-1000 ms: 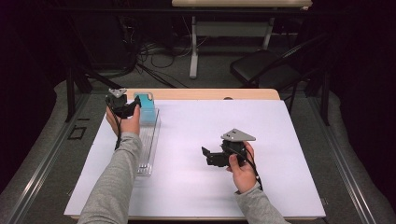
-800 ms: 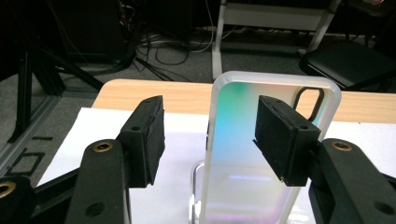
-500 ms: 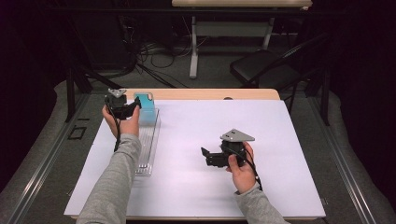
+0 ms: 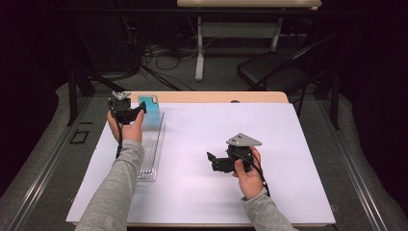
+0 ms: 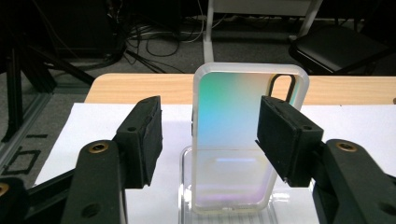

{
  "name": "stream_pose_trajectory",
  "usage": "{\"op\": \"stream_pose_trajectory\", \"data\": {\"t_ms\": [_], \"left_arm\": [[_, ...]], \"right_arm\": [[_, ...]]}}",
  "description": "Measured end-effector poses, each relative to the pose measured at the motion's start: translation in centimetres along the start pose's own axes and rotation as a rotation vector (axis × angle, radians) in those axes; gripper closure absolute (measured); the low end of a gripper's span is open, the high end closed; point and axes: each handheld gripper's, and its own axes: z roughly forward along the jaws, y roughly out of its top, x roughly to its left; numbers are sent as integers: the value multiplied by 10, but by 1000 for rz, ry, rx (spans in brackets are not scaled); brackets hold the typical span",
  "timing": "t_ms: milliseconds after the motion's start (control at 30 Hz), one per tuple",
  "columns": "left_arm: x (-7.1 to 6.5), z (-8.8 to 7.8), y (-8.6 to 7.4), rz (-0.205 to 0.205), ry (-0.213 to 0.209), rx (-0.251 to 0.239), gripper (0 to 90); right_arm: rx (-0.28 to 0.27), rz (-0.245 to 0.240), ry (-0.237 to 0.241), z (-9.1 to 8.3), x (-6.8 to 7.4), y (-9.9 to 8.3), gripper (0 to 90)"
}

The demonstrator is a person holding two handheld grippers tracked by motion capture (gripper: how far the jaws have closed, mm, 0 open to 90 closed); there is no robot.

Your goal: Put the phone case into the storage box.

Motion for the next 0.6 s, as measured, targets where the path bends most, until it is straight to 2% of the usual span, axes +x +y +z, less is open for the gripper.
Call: {"op": "stream_pose_trajectory", "data": {"t_ms": [267, 467, 533, 567, 600], "left_arm": [[0, -4, 2, 44, 2, -1, 394], [1, -8, 3, 41, -42, 14, 392], [1, -9, 1, 49, -47, -1, 391], [1, -9, 1, 49, -47, -1, 386], [2, -9, 0, 39, -68, 8, 353]], "right_arm": [[-1, -4, -4, -1, 0, 0, 55], [-1, -4, -4, 0, 0, 0, 55], [0, -3, -3, -1, 0, 0, 55], [-1, -6, -4, -1, 0, 0, 55], [-1, -5, -4, -1, 0, 0, 55]]}}
